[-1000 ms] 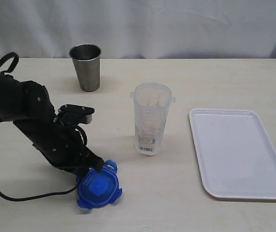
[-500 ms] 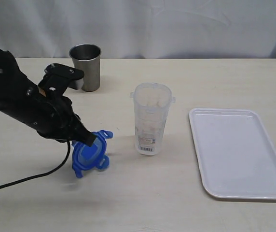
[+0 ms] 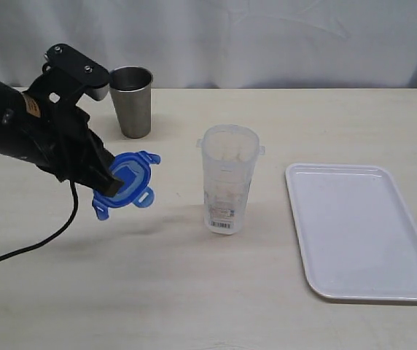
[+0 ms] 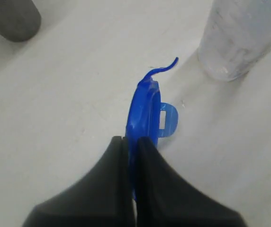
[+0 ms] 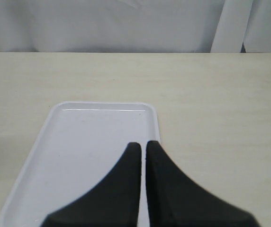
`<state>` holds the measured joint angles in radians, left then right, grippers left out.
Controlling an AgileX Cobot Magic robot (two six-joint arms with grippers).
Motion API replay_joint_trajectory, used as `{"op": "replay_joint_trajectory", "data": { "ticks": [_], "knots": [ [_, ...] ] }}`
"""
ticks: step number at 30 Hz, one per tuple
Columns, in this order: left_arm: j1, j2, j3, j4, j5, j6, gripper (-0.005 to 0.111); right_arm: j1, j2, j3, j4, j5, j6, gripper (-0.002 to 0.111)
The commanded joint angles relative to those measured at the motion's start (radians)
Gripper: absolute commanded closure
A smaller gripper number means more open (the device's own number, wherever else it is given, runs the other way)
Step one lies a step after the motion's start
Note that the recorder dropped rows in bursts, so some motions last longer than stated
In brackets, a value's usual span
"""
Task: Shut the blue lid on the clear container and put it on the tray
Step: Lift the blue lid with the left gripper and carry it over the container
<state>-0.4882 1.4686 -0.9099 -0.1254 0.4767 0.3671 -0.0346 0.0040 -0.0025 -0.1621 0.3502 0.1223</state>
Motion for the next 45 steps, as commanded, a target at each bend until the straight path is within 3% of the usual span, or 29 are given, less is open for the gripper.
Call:
{"op": "replay_joint_trajectory", "data": {
  "ticks": [1,19,27,35,37,40,45],
  "knots": [
    [-0.001,-0.011,0.001,0.089,-0.102,-0.004,0.107,0.002,-0.004,0.003,0.001,0.0,-0.003,0.104],
    [-0.001,-0.009,0.001,0.237,-0.67,0.0,0.107,0.002,-0.004,0.003,0.001,0.0,-0.003,0.104],
    [-0.001,0.055,-0.005,0.378,-0.819,0.049,0.107,0.002,-0.004,0.003,0.001,0.0,-0.003,0.104],
    [-0.001,0.129,-0.152,0.36,-0.798,0.087,0.107,0.002,-0.004,0.003,0.001,0.0,-0.003,0.104],
    [-0.001,0.163,-0.22,0.333,-0.73,0.085,0.107,0.002,-0.004,0.003,0.001,0.0,-0.003,0.104],
    [-0.016,0.247,-0.37,0.331,-0.501,0.085,0.107,0.002,-0.004,0.003,0.001,0.0,-0.003,0.104],
    [-0.081,0.307,-0.492,0.439,-0.362,0.102,0.107,0.002,-0.004,0.003,0.001,0.0,-0.003,0.104]
  ]
}}
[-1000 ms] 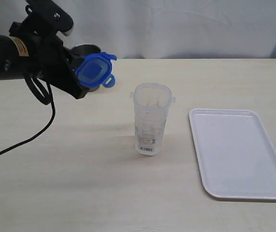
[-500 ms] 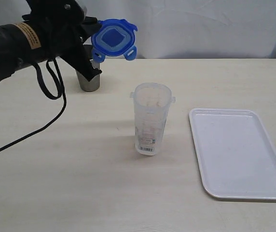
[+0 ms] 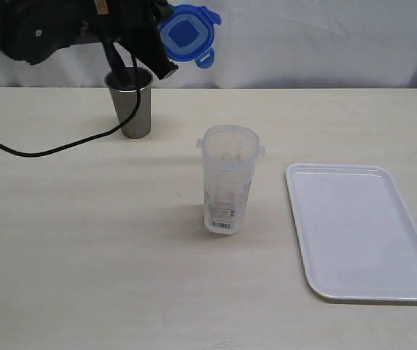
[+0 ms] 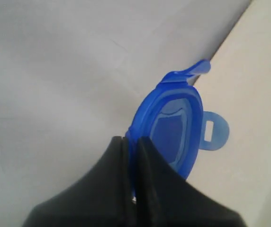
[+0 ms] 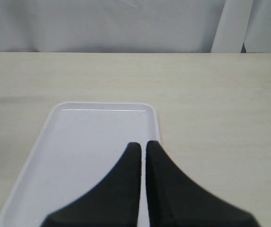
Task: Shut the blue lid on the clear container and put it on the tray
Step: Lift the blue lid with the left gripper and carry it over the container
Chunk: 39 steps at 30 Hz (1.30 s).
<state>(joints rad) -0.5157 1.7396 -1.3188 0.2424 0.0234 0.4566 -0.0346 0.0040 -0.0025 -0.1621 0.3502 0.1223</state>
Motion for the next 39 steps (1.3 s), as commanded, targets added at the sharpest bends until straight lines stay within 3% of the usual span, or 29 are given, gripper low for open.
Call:
{"op": "replay_joint_trajectory", "data": {
  "ticks": [1,8,12,15,23,30,39],
  "knots": [
    [-0.071,0.04,-0.099,0.097,0.101,0.012,0.107,0.002,-0.004,0.003,0.001,0.0,-0.003,0.104],
    [-0.21,0.047,-0.143,0.389,0.274,-0.022,0.107,0.002,-0.004,0.003,0.001,0.0,-0.003,0.104],
    [-0.257,0.047,-0.143,0.825,0.409,-0.411,0.107,0.002,-0.004,0.003,0.001,0.0,-0.003,0.104],
    [-0.294,0.047,-0.141,1.012,0.48,-0.615,0.107,0.002,-0.004,0.003,0.001,0.0,-0.003,0.104],
    [-0.388,0.052,-0.138,1.032,0.52,-0.619,0.107,0.002,-0.004,0.003,0.001,0.0,-0.003,0.104],
    [-0.45,0.144,-0.138,1.213,0.705,-0.731,0.107,0.002,-0.004,0.003,0.001,0.0,-0.003,0.104],
    [-0.479,0.157,-0.138,1.207,0.705,-0.793,0.107,0.002,-0.004,0.003,0.001,0.0,-0.003,0.104]
  ]
}}
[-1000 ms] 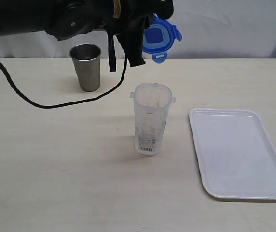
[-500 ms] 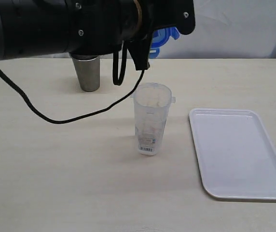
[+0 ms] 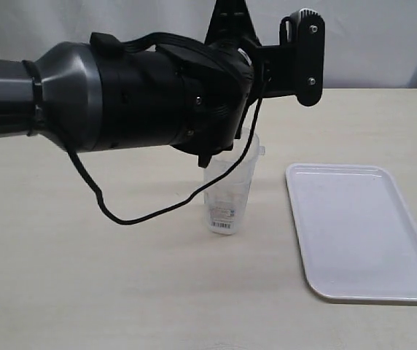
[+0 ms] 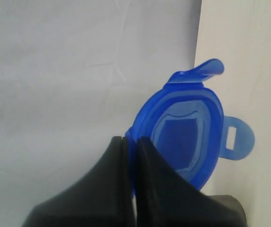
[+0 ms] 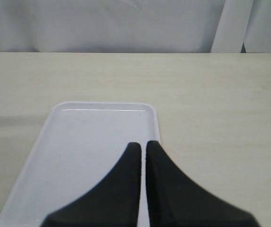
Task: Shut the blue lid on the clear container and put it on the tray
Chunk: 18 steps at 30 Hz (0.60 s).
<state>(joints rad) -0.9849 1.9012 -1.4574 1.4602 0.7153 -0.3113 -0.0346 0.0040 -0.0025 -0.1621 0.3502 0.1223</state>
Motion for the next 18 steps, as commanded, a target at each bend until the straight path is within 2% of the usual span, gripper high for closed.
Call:
{"op": "replay_joint_trajectory", "data": {
  "ticks": [1,6,9,18],
  "knots": [
    [-0.01,-0.005,0.006,-0.017,0.013,-0.025,0.107,0.002,-0.004,0.003,0.001,0.0,-0.003,0.104],
    [-0.026,-0.005,0.056,-0.013,0.008,-0.03,0.107,0.002,-0.004,0.003,0.001,0.0,-0.003,0.104],
    [-0.03,-0.005,0.09,0.041,0.018,-0.081,0.107,0.002,-0.004,0.003,0.001,-0.002,-0.003,0.104],
    [-0.03,-0.005,0.102,0.076,0.018,-0.137,0.107,0.002,-0.004,0.003,0.001,-0.002,-0.003,0.104]
  ]
}}
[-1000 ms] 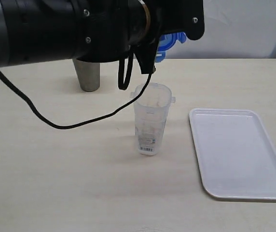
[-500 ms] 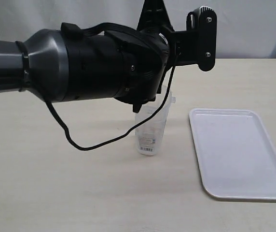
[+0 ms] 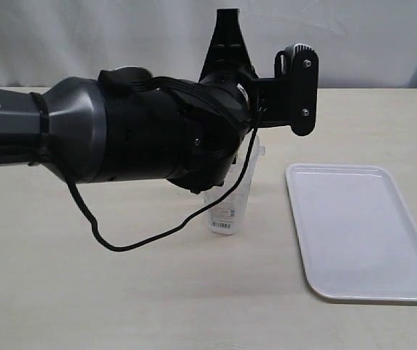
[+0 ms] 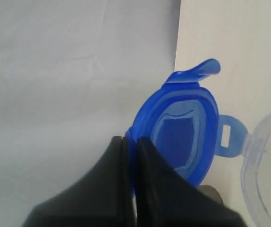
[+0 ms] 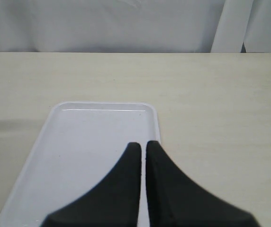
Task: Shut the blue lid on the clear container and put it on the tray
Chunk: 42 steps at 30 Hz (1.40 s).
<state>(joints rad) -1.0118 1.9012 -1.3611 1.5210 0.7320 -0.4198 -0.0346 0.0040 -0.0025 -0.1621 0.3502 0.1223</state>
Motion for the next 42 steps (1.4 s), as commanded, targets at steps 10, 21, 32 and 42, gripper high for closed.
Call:
{"op": "replay_joint_trajectory", "data": {
  "ticks": [10,21,32,42],
  "knots": [
    [-0.024,-0.005,0.006,0.102,-0.002,-0.107,0.107,0.002,-0.004,0.003,0.001,-0.002,-0.003,0.104],
    [-0.062,-0.007,0.011,0.138,0.09,-0.132,0.107,0.002,-0.004,0.003,0.001,-0.002,-0.003,0.104],
    [-0.094,-0.007,0.011,0.133,0.152,-0.137,0.107,0.002,-0.004,0.003,0.001,-0.002,-0.003,0.104],
    [-0.093,-0.007,0.011,0.138,0.177,-0.137,0.107,0.002,-0.004,0.003,0.001,-0.002,-0.003,0.104]
  ]
}}
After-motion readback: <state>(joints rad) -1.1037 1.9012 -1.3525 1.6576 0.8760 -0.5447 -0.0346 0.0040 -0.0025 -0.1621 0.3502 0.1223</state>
